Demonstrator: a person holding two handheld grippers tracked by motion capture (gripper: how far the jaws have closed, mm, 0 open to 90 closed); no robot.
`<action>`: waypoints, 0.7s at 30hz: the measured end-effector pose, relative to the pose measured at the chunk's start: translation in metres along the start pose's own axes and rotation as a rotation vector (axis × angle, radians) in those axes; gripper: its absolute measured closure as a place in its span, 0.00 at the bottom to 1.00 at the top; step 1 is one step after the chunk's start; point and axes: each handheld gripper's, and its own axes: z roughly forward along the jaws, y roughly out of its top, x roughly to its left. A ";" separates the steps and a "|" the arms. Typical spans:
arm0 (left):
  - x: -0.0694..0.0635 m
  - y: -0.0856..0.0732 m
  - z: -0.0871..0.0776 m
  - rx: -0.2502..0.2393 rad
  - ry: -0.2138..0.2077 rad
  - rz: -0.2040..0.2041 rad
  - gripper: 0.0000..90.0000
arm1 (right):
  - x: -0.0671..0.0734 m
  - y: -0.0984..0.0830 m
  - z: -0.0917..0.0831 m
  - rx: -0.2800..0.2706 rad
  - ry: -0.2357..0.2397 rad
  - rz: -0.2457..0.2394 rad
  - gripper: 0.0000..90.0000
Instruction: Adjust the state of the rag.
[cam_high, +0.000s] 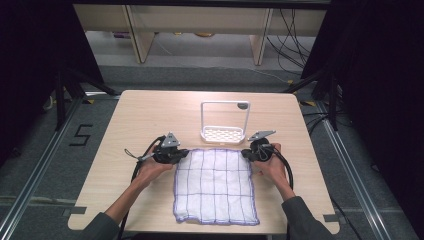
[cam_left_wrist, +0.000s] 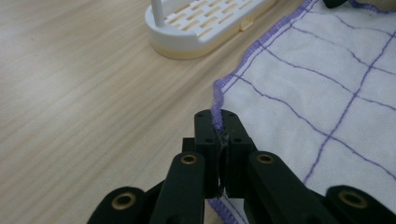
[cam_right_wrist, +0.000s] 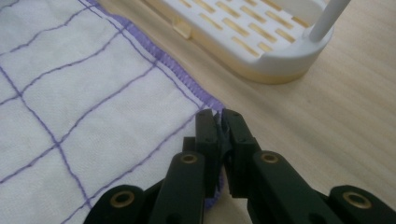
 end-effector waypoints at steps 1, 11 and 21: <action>0.001 0.002 -0.003 -0.010 -0.002 0.001 0.97 | 0.001 0.002 -0.004 0.012 0.008 -0.004 0.96; 0.010 0.025 -0.024 -0.089 0.037 -0.009 0.97 | 0.003 0.029 -0.042 -0.117 0.002 -0.072 0.96; 0.002 0.037 -0.052 -0.167 0.022 0.011 0.97 | 0.007 0.046 -0.078 -0.207 0.007 -0.105 0.96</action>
